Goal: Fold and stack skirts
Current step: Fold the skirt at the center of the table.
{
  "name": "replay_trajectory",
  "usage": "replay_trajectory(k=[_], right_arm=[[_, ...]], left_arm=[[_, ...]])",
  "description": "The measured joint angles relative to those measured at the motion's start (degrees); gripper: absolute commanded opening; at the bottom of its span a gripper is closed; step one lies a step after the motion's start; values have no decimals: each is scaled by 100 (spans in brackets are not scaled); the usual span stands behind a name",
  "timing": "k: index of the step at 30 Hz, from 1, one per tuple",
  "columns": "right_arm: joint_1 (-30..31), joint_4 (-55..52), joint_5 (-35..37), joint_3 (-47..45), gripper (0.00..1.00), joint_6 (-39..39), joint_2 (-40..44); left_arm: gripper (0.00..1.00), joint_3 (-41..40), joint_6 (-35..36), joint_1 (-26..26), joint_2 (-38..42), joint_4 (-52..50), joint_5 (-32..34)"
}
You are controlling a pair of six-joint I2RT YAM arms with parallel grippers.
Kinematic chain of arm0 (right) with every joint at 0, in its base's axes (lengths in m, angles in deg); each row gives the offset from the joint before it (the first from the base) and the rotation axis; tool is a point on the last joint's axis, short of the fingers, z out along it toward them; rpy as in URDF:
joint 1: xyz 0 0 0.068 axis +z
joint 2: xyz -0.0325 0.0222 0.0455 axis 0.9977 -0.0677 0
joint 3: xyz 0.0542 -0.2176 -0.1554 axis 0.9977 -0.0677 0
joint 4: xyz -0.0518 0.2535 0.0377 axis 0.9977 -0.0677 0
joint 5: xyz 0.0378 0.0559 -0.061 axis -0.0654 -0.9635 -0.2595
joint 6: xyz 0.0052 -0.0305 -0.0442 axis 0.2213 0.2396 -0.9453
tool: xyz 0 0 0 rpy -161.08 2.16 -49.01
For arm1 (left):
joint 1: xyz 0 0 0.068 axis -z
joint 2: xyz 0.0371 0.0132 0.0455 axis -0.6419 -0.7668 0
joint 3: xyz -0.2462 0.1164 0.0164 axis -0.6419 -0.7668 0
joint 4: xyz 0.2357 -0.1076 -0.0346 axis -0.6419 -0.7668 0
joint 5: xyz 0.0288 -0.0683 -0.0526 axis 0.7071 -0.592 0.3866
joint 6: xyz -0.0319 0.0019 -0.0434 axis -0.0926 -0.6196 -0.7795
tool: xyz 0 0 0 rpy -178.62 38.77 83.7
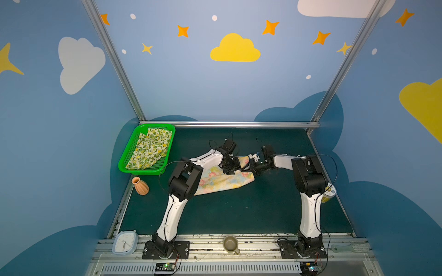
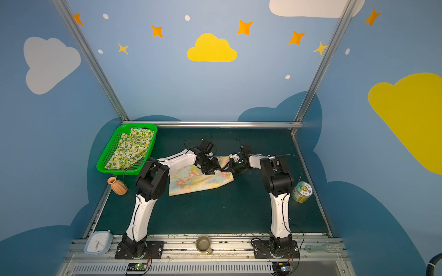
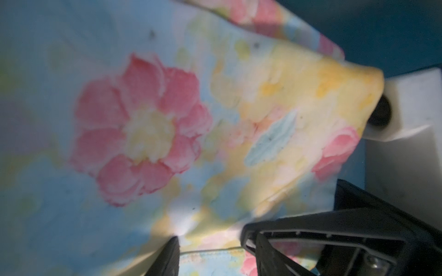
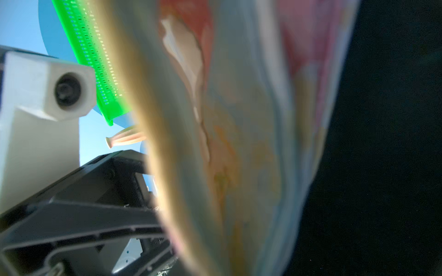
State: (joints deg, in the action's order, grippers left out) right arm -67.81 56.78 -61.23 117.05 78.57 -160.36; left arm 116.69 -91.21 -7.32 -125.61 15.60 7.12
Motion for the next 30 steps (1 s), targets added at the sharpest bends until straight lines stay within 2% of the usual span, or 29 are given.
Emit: replay_trajectory(k=[8, 18, 30], right_arm=[[144, 332, 122, -57, 0, 205, -42], [155, -9, 273, -52, 0, 52, 79], [-35, -2074, 1005, 503, 0, -776, 271]], left_arm=[[51, -70, -17, 28, 28, 107, 0], [51, -466, -15, -92, 330, 136, 66], [51, -2011, 7, -966, 1558, 284, 302]])
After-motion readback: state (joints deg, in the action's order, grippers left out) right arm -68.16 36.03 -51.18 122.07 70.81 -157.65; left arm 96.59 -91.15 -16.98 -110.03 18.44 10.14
